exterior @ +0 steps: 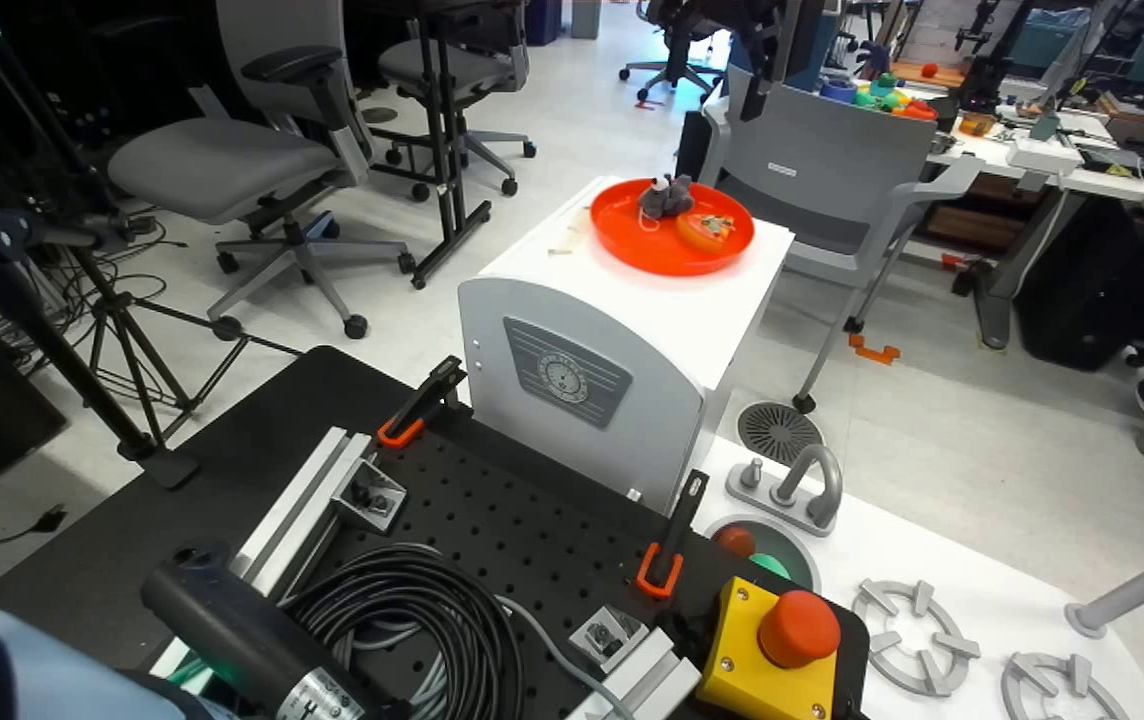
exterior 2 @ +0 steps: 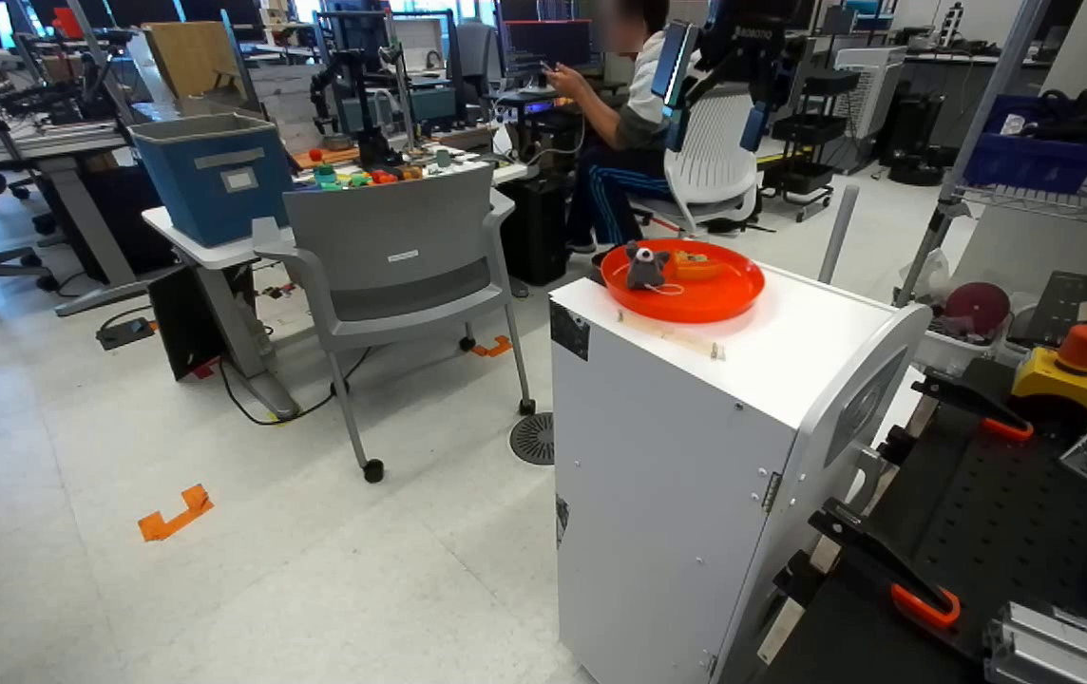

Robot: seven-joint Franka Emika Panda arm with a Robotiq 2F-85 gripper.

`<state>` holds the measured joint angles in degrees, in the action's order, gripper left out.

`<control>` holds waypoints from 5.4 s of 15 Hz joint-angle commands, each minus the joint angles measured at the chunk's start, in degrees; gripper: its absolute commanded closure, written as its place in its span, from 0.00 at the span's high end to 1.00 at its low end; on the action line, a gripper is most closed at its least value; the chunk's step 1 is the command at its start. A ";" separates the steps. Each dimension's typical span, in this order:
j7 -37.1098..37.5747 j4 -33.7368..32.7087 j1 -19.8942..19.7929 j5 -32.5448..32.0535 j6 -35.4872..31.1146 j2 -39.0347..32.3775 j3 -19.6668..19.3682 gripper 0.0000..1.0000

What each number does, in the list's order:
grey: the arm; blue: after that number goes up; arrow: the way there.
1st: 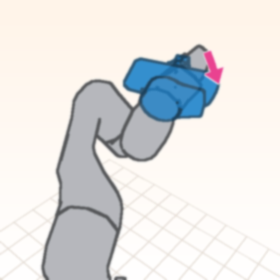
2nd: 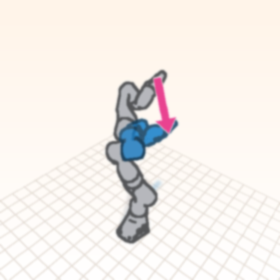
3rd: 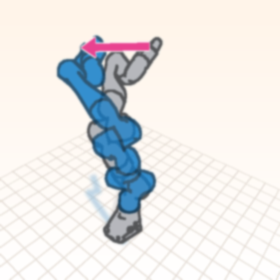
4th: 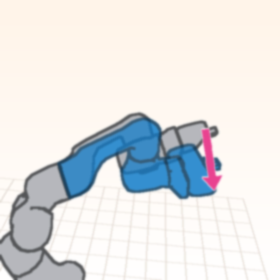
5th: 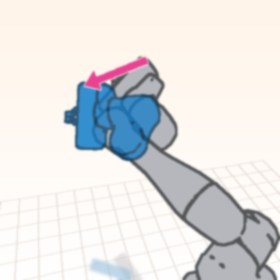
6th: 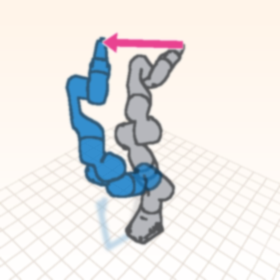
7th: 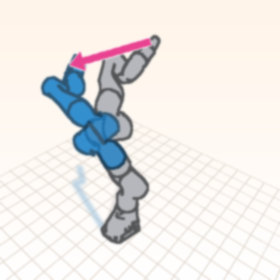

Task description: Pick up the rat plush toy from the plate and put it on the counter

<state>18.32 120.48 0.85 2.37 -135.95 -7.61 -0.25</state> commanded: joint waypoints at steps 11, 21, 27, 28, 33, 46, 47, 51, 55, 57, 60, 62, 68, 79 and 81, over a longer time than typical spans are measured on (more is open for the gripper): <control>3.25 -0.54 0.82 -4.56 -4.33 -1.72 -0.61 1.00; 2.34 -0.47 1.52 -2.88 -11.32 -3.96 0.10 1.00; 0.96 -0.61 1.92 -2.49 -8.45 -4.34 0.49 1.00; 0.70 -0.47 1.96 -2.90 -7.88 -4.48 0.49 1.00; -0.52 -0.13 1.93 -3.23 -4.91 -4.65 0.49 1.00; -1.25 -0.88 1.85 -4.08 3.23 -4.41 0.26 1.00; -0.32 -0.15 2.00 -4.21 1.24 -4.85 0.19 1.00; -0.32 -0.22 1.99 -4.21 1.60 -4.83 0.18 1.00; 3.82 -0.01 2.88 -8.83 -2.46 -5.85 -1.14 1.00; 7.44 -0.32 3.59 -13.31 -5.34 -6.98 -2.04 1.00; 10.33 -2.71 4.48 -15.32 -5.46 -9.60 -2.69 1.00; 10.29 -4.12 5.00 -14.76 -4.68 -11.27 -2.55 1.00; 8.26 -7.14 5.80 -11.43 -7.52 -14.65 -1.82 1.00; 4.49 -9.76 6.11 -8.07 -6.20 -17.03 -1.49 1.00; 4.29 -10.22 6.26 -8.22 -5.19 -17.65 -1.53 1.00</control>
<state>24.22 112.49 6.47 -6.47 -143.42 -23.60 -1.45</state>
